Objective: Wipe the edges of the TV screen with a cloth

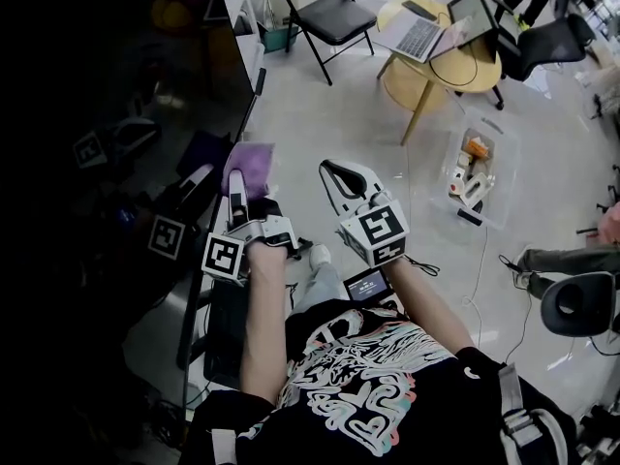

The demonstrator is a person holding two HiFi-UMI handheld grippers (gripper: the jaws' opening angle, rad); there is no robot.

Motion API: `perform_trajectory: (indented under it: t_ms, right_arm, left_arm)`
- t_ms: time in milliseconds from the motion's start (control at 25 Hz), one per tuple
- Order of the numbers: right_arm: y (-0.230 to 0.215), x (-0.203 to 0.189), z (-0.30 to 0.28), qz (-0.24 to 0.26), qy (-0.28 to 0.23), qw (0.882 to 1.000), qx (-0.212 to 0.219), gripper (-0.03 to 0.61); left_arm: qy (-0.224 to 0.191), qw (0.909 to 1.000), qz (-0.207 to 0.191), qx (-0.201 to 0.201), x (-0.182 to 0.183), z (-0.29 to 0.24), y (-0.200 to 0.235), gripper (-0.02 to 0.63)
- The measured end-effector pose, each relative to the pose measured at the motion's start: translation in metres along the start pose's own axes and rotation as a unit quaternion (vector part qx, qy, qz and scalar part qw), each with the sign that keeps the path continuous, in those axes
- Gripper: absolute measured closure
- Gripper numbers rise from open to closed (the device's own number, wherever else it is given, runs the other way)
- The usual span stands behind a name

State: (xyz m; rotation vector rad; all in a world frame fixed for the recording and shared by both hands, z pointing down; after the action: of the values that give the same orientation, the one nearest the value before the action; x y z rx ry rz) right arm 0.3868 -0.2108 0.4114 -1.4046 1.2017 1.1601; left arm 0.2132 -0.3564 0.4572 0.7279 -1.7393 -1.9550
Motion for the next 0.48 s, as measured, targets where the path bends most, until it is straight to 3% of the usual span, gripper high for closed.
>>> perform_trajectory:
  t_ms: [480]
  right_arm:
    - [0.003, -0.002, 0.012, 0.007, -0.006, 1.000, -0.017, 0.546]
  left_arm:
    - [0.000, 1.0000, 0.002, -0.007, 0.001, -0.001, 0.003, 0.474]
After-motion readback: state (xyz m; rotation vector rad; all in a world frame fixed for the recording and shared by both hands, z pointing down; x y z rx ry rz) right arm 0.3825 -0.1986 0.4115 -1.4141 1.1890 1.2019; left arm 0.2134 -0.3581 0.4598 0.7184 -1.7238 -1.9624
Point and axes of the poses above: the fingertips, and each gripper's own axes: z backward along the fingers, y to its left, x out of its top, the point moved 9 cm from there along z, backward along the fingers, and after that the axes turned 5 degrees about -y, right-handed, at the moved point
